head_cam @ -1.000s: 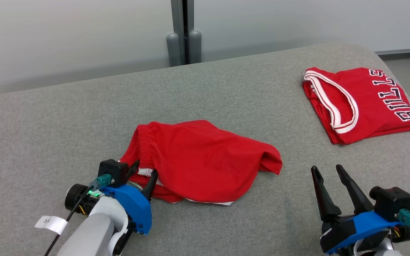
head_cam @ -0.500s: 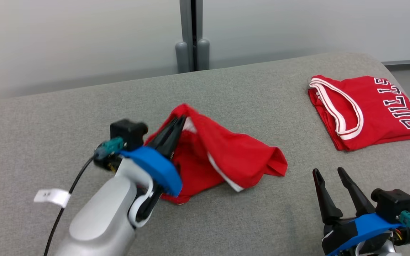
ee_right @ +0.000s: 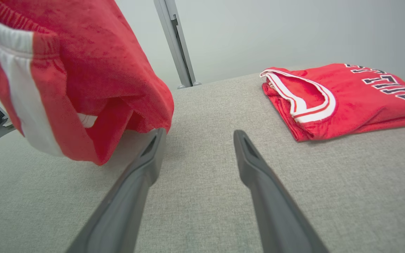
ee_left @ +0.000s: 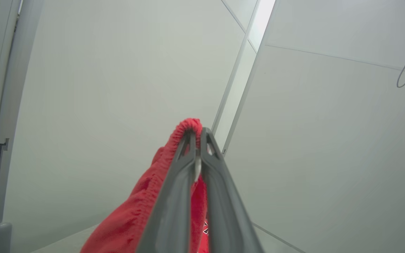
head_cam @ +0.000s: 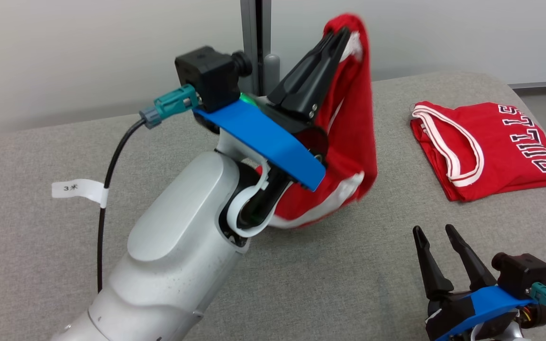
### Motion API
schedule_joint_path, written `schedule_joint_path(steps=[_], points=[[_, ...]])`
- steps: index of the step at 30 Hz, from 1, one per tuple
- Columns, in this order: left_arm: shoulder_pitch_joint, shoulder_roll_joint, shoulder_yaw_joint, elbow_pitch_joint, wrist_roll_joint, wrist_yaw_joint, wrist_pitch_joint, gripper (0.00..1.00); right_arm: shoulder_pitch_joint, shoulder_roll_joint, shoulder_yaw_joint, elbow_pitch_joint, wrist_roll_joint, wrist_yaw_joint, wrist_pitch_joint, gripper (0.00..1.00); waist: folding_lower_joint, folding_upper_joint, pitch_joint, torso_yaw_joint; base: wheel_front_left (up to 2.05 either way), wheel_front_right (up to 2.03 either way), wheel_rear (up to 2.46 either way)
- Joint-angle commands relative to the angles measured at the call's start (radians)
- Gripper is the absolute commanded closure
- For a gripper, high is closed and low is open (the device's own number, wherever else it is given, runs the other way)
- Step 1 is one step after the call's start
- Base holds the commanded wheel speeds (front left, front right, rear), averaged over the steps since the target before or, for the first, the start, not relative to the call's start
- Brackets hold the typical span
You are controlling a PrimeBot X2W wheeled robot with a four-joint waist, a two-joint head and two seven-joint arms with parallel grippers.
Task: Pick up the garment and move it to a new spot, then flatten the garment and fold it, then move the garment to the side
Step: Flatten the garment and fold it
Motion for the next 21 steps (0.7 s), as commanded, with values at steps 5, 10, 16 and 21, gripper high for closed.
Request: schedule_joint_path(steps=[5, 10, 16, 21], points=[[-0.009, 0.002, -0.025, -0.015, -0.072, 0.039, -0.038, 1.00, 0.005, 0.000, -0.005, 0.006, 0.011, 0.001, -0.016, 0.00, 0.0000, -0.0001, 0.007, 0.007, 0.00, 0.00, 0.00], [0.105, 0.061, 0.005, 0.044, -0.121, 0.074, -0.027, 1.00, 0.009, 0.000, -0.013, 0.011, 0.015, 0.001, -0.021, 0.00, 0.0000, -0.0001, 0.014, 0.046, 0.00, 0.00, 0.00], [0.269, 0.168, 0.056, 0.136, -0.131, 0.158, -0.067, 1.00, -0.006, 0.000, -0.008, 0.007, 0.014, 0.001, -0.021, 0.00, 0.0000, -0.0001, 0.019, 0.108, 0.00, 0.00, 0.00], [0.304, 0.204, 0.105, 0.246, -0.110, 0.208, -0.148, 1.00, -0.026, 0.000, 0.006, 0.001, 0.013, 0.001, -0.010, 0.00, 0.0000, -0.0001, 0.027, 0.139, 0.00, 0.00, 0.00]])
